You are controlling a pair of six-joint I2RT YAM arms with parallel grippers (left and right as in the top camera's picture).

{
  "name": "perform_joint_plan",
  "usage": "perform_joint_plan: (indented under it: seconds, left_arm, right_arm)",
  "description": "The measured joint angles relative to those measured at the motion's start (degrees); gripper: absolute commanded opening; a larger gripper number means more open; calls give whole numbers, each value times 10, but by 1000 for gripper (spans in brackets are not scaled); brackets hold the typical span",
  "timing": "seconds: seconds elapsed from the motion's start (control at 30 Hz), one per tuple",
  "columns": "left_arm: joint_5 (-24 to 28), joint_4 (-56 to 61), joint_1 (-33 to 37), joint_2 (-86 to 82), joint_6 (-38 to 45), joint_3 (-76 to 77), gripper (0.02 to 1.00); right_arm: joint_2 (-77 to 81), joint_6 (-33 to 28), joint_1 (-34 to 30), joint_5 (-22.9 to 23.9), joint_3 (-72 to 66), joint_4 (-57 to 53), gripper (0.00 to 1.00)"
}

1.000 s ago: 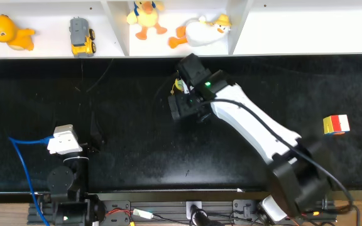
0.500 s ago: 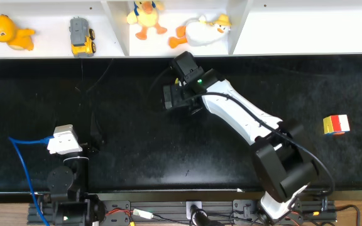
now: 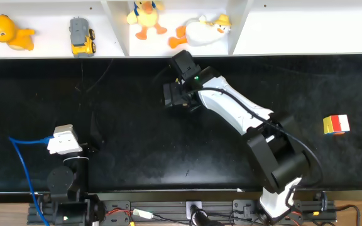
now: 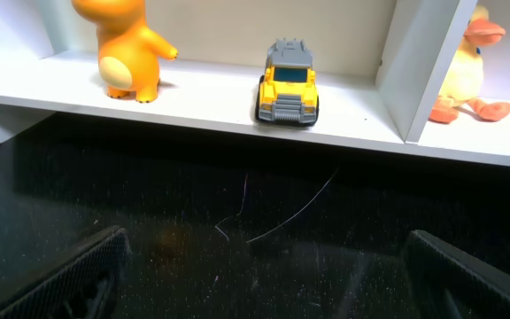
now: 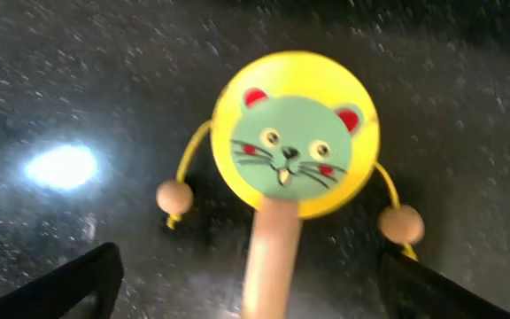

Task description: Store Toys

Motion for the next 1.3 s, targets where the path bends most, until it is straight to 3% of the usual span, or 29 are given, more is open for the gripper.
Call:
perform_joint_plan:
  seconds: [0.13,0.67,0.97,1.1,1.3]
  left_arm:
    - [0,0,0,0,0,0,998]
    - [0,0,0,0,0,0,998]
    - [0,0,0,0,0,0,998]
    - [0,0,0,0,0,0,998]
    - [0,0,0,0,0,0,998]
  right_arm:
    - [2,-3,0,4,3,-16,665]
    - [6,-13,-1,17,4,-40,229]
    - [6,-15,-1,16,4,-40,145]
    - [6,-14,-1,10,4,-40,45]
    - [7,-17,-2,-41,11,-67,45]
